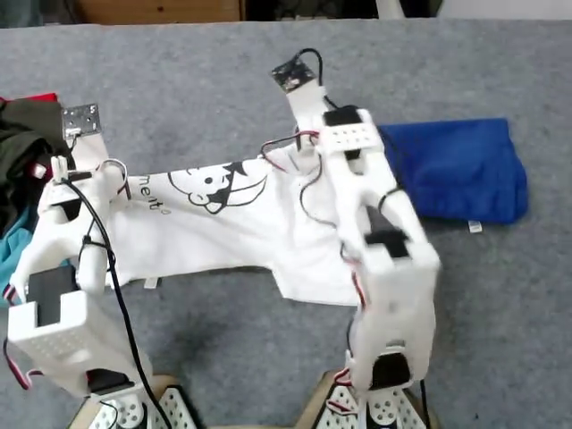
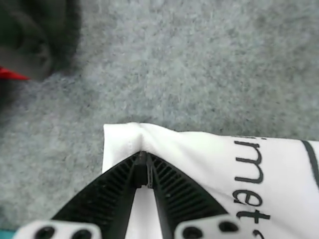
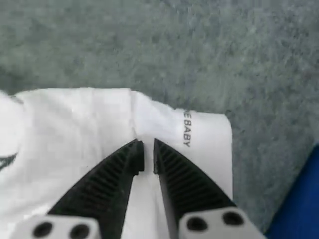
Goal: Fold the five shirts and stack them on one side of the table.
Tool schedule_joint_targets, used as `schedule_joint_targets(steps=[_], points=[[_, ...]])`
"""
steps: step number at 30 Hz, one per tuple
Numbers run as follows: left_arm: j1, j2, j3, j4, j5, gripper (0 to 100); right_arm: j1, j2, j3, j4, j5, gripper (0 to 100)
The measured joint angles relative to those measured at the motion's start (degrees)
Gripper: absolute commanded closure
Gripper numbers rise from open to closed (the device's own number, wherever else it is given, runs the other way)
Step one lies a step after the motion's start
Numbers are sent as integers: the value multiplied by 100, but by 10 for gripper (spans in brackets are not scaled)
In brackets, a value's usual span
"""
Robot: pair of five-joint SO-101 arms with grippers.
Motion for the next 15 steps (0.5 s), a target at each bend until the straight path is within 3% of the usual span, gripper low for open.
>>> schedule_joint_targets(steps=[5, 11, 15], points=[[-18, 114, -176, 158, -360, 972, 325, 1688, -2778, 774, -369, 946], [-62, 114, -193, 158, -835, 973, 396, 3068, -6356, 2435, -422, 946], [-158, 114, -193, 158, -976, 973, 378, 3024, -7200, 3253, -352, 946]])
